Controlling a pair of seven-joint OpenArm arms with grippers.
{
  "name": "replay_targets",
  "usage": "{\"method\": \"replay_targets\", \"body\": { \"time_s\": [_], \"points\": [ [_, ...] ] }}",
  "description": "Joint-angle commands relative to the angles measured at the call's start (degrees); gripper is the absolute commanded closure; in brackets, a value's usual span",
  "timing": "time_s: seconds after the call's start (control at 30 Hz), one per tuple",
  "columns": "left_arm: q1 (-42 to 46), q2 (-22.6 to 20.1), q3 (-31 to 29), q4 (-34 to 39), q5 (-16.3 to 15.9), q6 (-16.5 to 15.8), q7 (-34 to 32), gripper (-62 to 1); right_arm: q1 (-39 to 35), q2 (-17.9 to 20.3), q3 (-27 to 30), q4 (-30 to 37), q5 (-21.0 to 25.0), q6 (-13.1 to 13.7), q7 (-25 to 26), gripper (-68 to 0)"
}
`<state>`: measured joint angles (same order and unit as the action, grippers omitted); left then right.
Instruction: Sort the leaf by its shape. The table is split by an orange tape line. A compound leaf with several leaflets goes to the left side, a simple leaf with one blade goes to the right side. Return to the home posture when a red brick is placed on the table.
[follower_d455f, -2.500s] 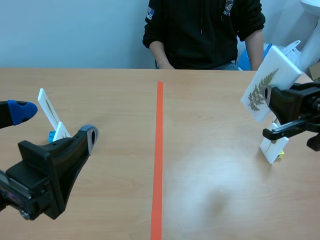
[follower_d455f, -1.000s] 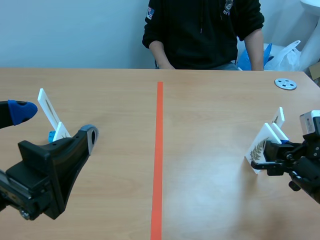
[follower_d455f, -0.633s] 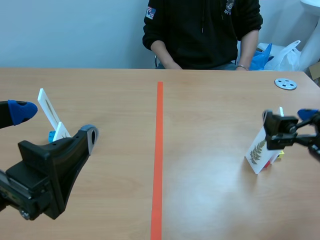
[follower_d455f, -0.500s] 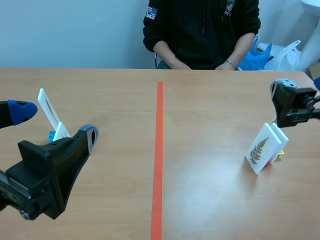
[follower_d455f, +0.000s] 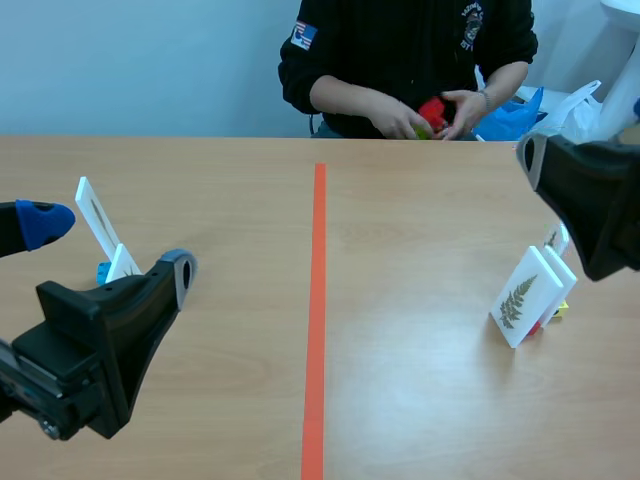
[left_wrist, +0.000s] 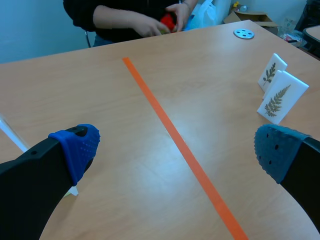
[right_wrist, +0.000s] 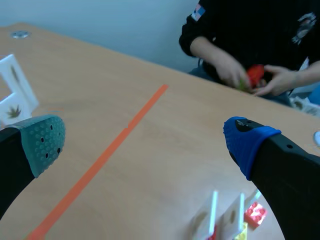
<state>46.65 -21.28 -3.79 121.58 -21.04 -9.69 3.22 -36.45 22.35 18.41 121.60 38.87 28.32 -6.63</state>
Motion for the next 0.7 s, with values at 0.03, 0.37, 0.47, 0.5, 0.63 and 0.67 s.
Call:
{"method": "replay_targets", "body": {
  "time_s": [0.03, 0.37, 0.47, 0.5, 0.63, 0.67],
  "points": [
    [-0.17, 0.11, -0.09, 0.61, -0.2, -0.42, -0.74, -62.3, -1.4, -0.13, 0.37, -0.02, 0.39, -0.15, 0.92, -67.9],
    [-0.15, 0.11, -0.09, 0.61, -0.2, -0.42, -0.24, -62.3, -3.58, -0.13, 0.37, -0.04, 0.33, -0.17, 0.22, -67.9],
    [-0.15, 0.11, -0.09, 0.61, -0.17, -0.42, -0.24, -62.3, -3.58, -0.13, 0.37, -0.04, 0.33, -0.17, -0.63, -67.9],
    [-0.15, 0.11, -0.09, 0.61, -0.17, -0.42, -0.17, -62.3, -3.58, -0.13, 0.37, -0.04, 0.33, -0.17, -0.9, -67.9],
    [-0.15, 0.11, -0.09, 0.61, -0.17, -0.42, -0.13, -62.3, -3.58, -0.13, 0.37, -0.04, 0.37, -0.2, -0.98, -67.9],
    [-0.15, 0.11, -0.09, 0.61, -0.17, -0.42, 0.0, -62.3, -3.58, -0.13, 0.37, -0.04, 0.37, -0.2, -0.98, -67.9]
  ]
}}
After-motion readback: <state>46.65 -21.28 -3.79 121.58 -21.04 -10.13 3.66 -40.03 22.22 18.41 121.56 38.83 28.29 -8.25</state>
